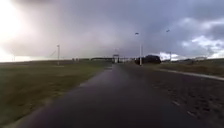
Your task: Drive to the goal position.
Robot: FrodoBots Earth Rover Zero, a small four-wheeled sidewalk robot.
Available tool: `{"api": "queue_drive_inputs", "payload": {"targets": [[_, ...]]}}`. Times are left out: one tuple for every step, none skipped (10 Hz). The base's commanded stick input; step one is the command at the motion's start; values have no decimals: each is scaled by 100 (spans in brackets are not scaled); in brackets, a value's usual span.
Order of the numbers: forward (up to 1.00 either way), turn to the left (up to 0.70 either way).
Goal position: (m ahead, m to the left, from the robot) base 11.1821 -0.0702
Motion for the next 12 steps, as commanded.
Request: {"api": "queue_drive_inputs", "payload": {"targets": [[70, 0], [70, 0], [70, 0], [70, 0], [70, 0], [70, 0], [70, 0], [70, 0], [70, 0], [70, 0], [70, 0], [70, 0]]}}
